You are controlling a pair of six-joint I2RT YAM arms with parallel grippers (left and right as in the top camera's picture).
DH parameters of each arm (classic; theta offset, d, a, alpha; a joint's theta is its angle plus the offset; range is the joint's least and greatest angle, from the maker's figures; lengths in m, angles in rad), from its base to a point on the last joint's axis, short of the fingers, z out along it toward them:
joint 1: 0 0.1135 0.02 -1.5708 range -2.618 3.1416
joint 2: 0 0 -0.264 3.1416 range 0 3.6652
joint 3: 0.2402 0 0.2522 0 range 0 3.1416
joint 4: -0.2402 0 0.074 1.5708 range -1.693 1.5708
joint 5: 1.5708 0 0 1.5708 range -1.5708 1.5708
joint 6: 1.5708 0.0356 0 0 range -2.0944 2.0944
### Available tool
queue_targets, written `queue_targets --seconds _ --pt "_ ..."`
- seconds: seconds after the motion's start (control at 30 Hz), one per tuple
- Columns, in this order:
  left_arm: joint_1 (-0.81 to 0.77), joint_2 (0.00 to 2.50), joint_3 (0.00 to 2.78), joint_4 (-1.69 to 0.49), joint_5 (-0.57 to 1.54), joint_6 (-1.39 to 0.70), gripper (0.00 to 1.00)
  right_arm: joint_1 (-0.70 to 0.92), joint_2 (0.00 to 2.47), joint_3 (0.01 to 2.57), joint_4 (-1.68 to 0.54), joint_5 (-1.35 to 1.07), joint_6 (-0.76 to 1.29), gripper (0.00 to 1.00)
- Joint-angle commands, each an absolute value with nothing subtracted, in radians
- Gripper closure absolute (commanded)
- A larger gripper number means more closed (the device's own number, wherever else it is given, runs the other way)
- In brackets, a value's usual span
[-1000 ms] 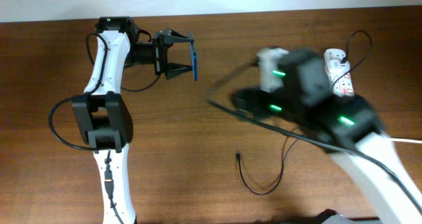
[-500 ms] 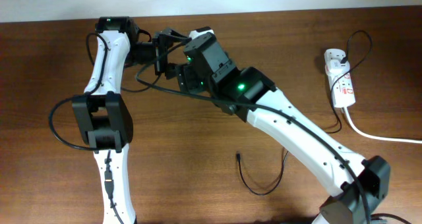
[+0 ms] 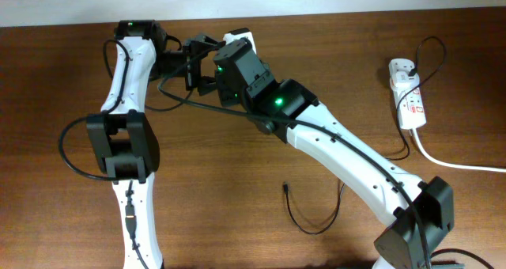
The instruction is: Plug charger to phone and switch on socket
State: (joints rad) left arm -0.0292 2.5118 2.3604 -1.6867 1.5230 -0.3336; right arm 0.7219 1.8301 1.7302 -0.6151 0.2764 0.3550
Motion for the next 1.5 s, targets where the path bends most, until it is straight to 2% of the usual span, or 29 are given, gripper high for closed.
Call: queue_targets --seconds 0.0,0.1,0.2,0.33,0.37,0.67,0.73,0.87,1.0,1.07,1.13,1.17,1.37,1.43,1.47 --pt "-0.023 2.511 2.384 -1.689 1.574 -0.337 0.18 0.728 1.848 1.750 -0.611 0.305 0.349 0.51" --pt "-0.023 2.511 2.384 -1.689 1.574 -0.337 0.18 0.728 1.868 1.750 -0.611 0.304 0.349 0.52" --pt "-0.023 2.511 2.384 -1.689 1.574 -0.337 0.18 0.728 1.869 1.750 -0.609 0.304 0.364 0.60" --pt "-0.023 2.511 2.384 -1.689 1.574 -0.337 0.18 0.728 1.869 1.750 -0.604 0.304 0.375 0.63" --pt "-0.023 2.511 2.384 -1.689 1.574 -0.337 0.18 0.728 1.869 1.750 -0.604 0.304 0.376 0.67" --pt "-0.023 2.511 2.384 -1.689 1.574 -0.337 0.18 0.728 1.869 1.750 -0.601 0.304 0.376 0.69" --pt "-0.023 2.511 2.384 -1.689 1.574 -0.337 0.18 0.728 1.869 1.750 -0.601 0.304 0.376 0.76" --pt "-0.023 2.511 2.384 -1.689 1.574 -0.337 0.18 0.728 1.869 1.750 -0.601 0.303 0.376 0.77" --pt "-0.023 2.511 2.384 -1.689 1.574 -0.337 0.18 0.728 1.869 1.750 -0.601 0.303 0.382 0.86" --pt "-0.023 2.511 2.384 -1.689 1.574 -0.337 0.12 0.728 1.869 1.751 -0.600 0.305 0.411 0.88" --pt "-0.023 2.511 2.384 -1.689 1.574 -0.337 0.06 0.728 1.869 1.751 -0.597 0.305 0.429 0.95" --pt "-0.023 2.511 2.384 -1.689 1.574 -0.337 0.02 0.728 1.869 1.751 -0.594 0.316 0.441 0.96" --pt "-0.023 2.511 2.384 -1.688 1.571 -0.337 0.01 0.714 1.806 1.752 -0.582 0.529 0.903 0.96" --pt "-0.024 2.511 2.384 -1.689 1.572 -0.337 0.00 0.706 1.787 1.752 -0.584 0.519 1.126 0.96" --pt "-0.024 2.511 2.384 -1.689 1.572 -0.338 0.02 0.706 1.780 1.752 -0.584 0.492 1.310 0.96"
